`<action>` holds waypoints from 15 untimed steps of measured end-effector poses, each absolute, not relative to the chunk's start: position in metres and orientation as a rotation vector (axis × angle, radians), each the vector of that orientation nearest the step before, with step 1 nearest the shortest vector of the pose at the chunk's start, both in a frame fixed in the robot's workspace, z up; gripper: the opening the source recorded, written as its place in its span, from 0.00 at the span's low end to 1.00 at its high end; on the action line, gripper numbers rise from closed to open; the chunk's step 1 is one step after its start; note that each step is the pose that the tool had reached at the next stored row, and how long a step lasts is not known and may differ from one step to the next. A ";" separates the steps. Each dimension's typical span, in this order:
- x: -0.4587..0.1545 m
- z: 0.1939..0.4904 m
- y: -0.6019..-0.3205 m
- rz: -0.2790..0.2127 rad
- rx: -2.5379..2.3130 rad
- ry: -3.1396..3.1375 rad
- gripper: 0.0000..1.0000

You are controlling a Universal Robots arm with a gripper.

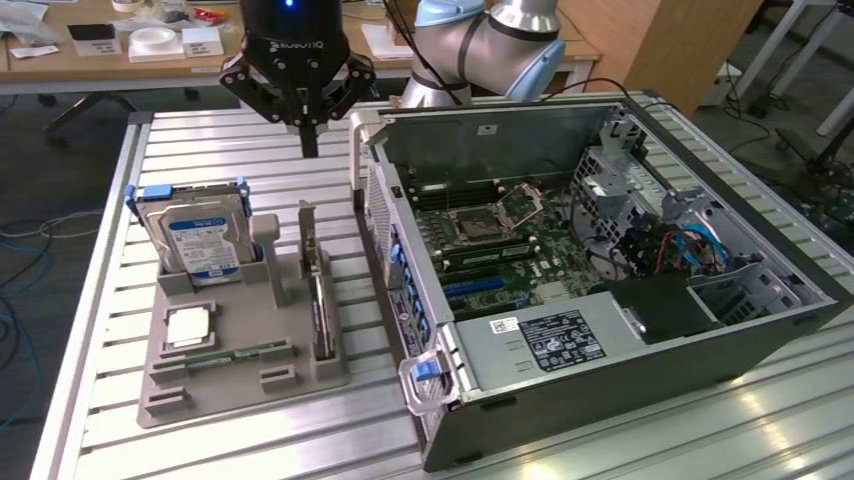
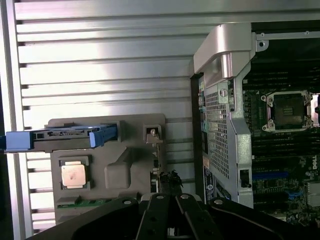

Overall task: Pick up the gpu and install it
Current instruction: 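Reach for the gpu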

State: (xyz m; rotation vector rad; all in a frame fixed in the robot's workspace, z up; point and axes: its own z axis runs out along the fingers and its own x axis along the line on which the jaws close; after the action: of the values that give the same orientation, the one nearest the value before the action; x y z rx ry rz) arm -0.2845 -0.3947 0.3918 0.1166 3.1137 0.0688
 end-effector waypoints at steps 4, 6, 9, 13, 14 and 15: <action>-0.285 0.392 -0.396 0.069 0.116 3.114 0.11; -0.285 0.392 -0.397 0.069 0.117 3.114 0.11; -0.284 0.392 -0.398 0.069 0.117 3.114 0.11; -0.285 0.392 -0.400 0.069 0.117 3.114 0.11; -0.285 0.392 -0.400 0.069 0.117 3.114 0.11; -0.285 0.392 -0.400 0.069 0.117 3.114 0.11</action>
State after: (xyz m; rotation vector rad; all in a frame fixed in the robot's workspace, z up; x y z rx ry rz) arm -0.2845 -0.4004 0.3918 0.1166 3.1137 0.0688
